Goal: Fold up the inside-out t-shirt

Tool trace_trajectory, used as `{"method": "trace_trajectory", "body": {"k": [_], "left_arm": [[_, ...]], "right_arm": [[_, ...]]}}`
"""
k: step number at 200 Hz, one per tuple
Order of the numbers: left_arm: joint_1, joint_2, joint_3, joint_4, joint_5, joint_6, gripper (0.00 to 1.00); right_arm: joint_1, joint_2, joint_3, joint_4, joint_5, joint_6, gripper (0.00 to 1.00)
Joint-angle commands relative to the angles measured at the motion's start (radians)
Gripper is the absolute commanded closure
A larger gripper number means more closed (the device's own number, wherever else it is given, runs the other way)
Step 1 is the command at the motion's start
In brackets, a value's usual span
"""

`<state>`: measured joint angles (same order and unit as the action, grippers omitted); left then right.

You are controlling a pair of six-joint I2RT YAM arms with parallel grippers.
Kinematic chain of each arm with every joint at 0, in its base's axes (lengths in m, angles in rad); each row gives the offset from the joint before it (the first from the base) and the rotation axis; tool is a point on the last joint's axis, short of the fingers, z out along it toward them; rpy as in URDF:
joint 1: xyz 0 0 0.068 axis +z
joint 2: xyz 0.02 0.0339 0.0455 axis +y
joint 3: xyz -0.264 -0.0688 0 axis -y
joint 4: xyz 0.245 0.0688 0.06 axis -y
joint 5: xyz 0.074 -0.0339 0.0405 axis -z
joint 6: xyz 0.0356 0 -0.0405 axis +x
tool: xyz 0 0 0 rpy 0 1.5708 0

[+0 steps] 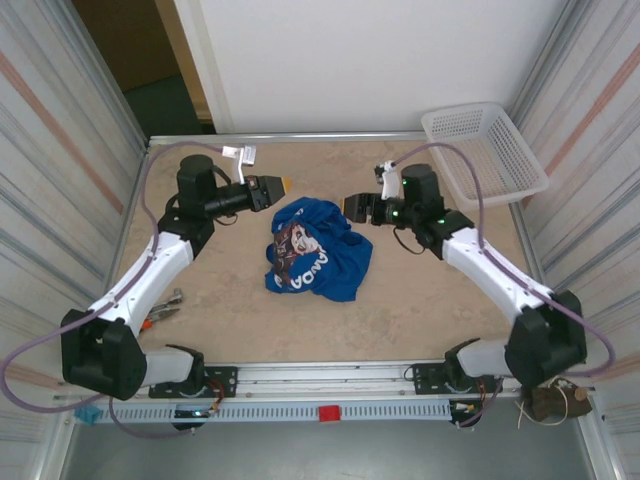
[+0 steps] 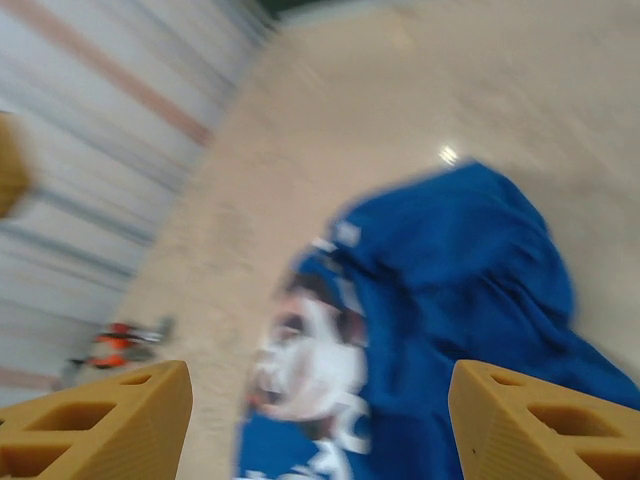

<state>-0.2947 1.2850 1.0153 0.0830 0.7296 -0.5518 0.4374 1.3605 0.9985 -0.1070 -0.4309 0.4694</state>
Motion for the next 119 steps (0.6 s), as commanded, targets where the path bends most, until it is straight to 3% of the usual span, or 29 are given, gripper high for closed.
{"method": "trace_trajectory", "body": {"k": [1,28,65,80,93,102,119], "left_arm": [[-0.002,-0.020,-0.050,-0.178,-0.181,0.054,0.55],[-0.033,-0.011,-0.155,-0.238,-0.327,0.041,0.45],[-0.080,0.036,-0.259,-0.143,-0.371,-0.007,0.39],[-0.102,0.076,-0.254,-0.113,-0.373,-0.012,0.38],[-0.120,0.126,-0.233,-0.097,-0.369,-0.016,0.37],[-0.130,0.168,-0.215,-0.091,-0.365,-0.018,0.36],[-0.135,0.247,-0.184,-0.061,-0.357,-0.033,0.37]], "right_arm": [[0.001,0.108,-0.030,0.030,0.117,0.022,0.33],[0.020,0.266,0.048,0.061,0.081,0.038,0.33],[0.070,0.440,0.169,0.014,0.082,0.017,0.39],[0.070,0.475,0.189,0.010,0.070,0.017,0.55],[0.066,0.471,0.193,0.003,0.069,0.014,0.85],[0.060,0.454,0.193,-0.004,0.059,0.012,1.00],[0.042,0.394,0.184,-0.016,0.039,0.006,1.00]]}}
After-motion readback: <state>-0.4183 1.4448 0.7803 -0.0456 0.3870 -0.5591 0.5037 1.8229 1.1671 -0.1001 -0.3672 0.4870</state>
